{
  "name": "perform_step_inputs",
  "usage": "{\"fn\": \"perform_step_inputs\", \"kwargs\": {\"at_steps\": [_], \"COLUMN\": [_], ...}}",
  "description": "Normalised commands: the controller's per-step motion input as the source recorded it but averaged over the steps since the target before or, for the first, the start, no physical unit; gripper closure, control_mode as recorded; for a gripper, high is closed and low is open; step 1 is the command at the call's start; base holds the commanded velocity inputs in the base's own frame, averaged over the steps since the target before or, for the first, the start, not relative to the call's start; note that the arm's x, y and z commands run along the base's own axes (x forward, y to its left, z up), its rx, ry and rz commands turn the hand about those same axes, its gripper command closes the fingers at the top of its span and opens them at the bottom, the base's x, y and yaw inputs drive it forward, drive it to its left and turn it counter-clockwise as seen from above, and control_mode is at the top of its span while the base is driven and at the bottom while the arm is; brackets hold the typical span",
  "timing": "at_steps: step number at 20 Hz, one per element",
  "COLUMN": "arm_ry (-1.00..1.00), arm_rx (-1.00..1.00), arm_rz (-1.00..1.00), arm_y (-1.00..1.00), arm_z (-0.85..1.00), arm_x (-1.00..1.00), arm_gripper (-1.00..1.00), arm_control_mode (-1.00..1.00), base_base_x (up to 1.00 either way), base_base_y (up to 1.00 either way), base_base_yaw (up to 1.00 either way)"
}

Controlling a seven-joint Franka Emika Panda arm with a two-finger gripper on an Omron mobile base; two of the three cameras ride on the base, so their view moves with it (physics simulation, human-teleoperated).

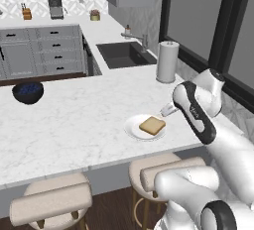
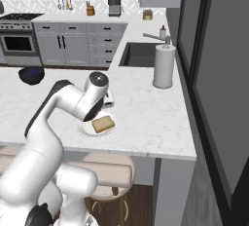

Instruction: Start the toaster. Once the lever pops up, take the bread to the plate on the dining counter.

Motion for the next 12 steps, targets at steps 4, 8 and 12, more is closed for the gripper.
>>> {"fn": "perform_step_inputs", "kwargs": {"at_steps": [4, 8, 12], "arm_ry": [0.0, -0.06, -0.11], "arm_rx": [-0.21, -0.11, 0.0], "arm_rz": [-0.24, -0.18, -0.17], "arm_y": [0.23, 0.16, 0.11], "arm_z": [0.45, 0.11, 0.01], "arm_x": [-1.0, -1.0, -1.0], "arm_gripper": [-1.0, -1.0, -1.0], "arm_control_mode": [-1.0, -1.0, -1.0], "base_base_x": [0.0, 0.0, 0.0], "base_base_y": [0.0, 0.0, 0.0], "base_base_yaw": [0.0, 0.0, 0.0]}}
